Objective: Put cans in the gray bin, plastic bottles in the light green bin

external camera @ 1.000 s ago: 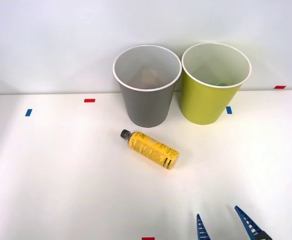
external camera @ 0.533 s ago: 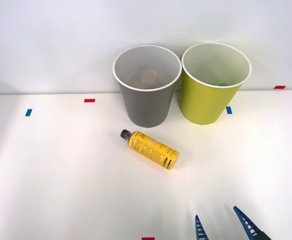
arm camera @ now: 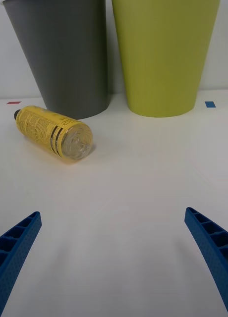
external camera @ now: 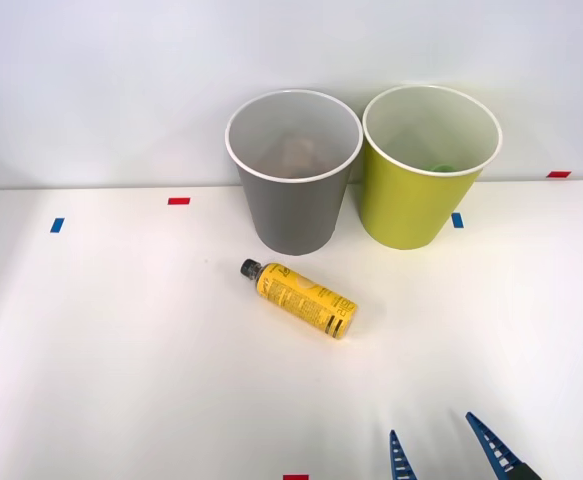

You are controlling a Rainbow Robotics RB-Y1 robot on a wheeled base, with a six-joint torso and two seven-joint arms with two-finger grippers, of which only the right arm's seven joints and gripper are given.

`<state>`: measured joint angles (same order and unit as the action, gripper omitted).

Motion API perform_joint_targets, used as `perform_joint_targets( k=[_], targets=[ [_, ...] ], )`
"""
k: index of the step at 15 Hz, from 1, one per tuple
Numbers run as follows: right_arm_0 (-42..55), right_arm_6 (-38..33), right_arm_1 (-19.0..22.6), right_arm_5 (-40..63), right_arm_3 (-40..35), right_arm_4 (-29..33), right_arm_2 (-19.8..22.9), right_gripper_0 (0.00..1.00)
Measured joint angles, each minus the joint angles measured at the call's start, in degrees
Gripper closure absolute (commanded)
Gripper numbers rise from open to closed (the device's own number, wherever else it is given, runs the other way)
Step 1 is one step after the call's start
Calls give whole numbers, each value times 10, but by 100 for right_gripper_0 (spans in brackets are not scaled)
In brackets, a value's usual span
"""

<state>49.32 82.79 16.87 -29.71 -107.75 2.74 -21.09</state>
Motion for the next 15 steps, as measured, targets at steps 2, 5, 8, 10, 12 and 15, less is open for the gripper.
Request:
perform_joint_targets(
  k=[2, 5, 8, 10, 12, 15],
  targets=[
    [0, 0, 0, 0, 0, 0, 0, 0],
    [0, 0, 0, 0, 0, 0, 0, 0],
    [0, 0, 0, 0, 0, 0, 0, 0],
    [0, 0, 0, 0, 0, 0, 0, 0],
    [0, 0, 0, 0, 0, 0, 0, 0],
    [0, 0, 0, 0, 0, 0, 0, 0]
  ],
)
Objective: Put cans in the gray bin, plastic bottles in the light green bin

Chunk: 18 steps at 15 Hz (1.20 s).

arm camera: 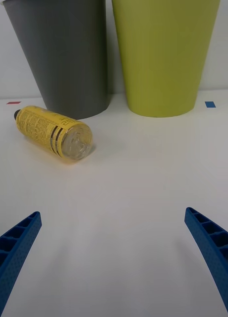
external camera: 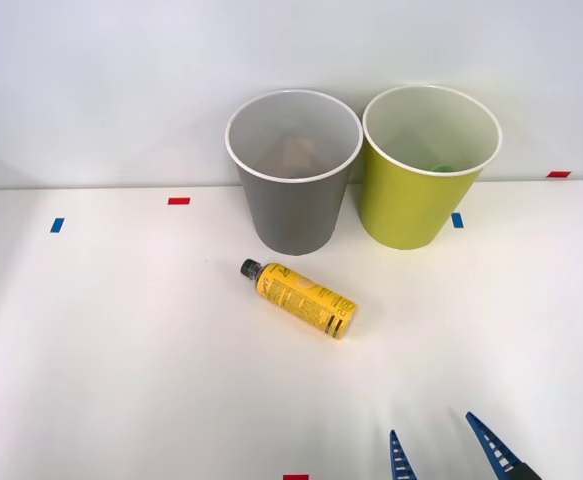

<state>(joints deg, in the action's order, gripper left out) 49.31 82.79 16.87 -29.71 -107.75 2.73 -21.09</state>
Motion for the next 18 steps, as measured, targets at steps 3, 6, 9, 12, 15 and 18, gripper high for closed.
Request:
perform_joint_targets(
  k=[3, 6, 9, 12, 15, 18],
  targets=[
    [0, 0, 0, 0, 0, 0, 0, 0],
    [0, 0, 0, 0, 0, 0, 0, 0],
    [0, 0, 0, 0, 0, 0, 0, 0],
    [0, 0, 0, 0, 0, 0, 0, 0],
    [0, 0, 0, 0, 0, 0, 0, 0],
    [0, 0, 0, 0, 0, 0, 0, 0]
  ],
)
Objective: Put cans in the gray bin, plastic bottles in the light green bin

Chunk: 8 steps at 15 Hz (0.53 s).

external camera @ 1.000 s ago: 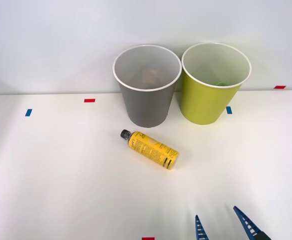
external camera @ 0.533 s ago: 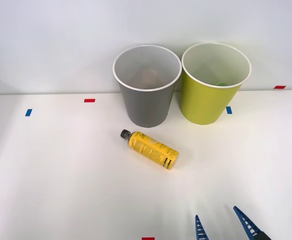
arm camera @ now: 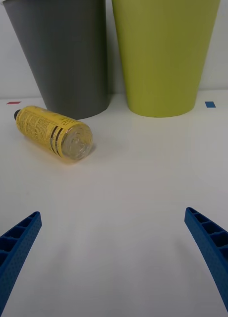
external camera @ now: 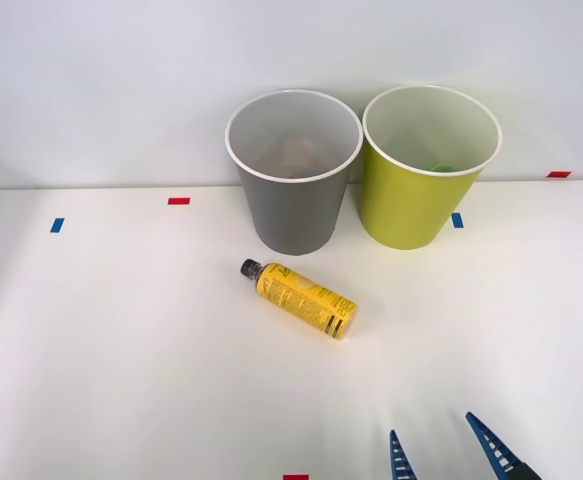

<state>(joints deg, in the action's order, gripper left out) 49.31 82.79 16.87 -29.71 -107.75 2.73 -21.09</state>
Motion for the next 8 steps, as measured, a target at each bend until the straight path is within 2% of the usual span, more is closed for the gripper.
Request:
perform_joint_targets(
  k=[8],
  targets=[
    [0, 0, 0, 0, 0, 0, 0, 0]
  ],
)
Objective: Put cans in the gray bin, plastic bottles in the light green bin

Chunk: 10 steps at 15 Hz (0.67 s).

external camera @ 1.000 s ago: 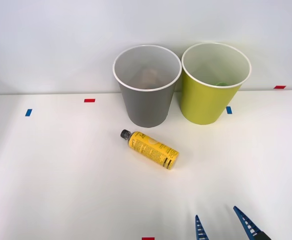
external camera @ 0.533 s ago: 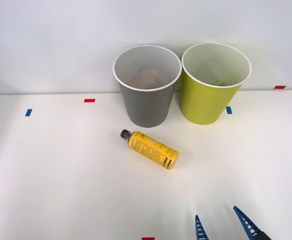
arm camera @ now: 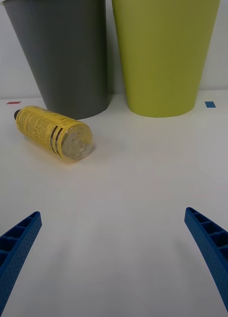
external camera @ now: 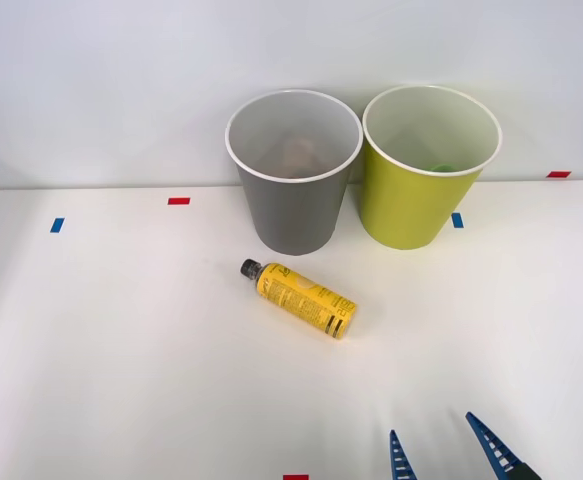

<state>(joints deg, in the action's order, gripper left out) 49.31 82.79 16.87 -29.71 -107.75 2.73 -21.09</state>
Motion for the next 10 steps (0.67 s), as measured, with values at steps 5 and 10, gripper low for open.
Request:
perform_joint_targets(
  k=[5, 10],
  targets=[
    [0, 0, 0, 0, 0, 0, 0, 0],
    [0, 0, 0, 0, 0, 0, 0, 0]
  ],
)
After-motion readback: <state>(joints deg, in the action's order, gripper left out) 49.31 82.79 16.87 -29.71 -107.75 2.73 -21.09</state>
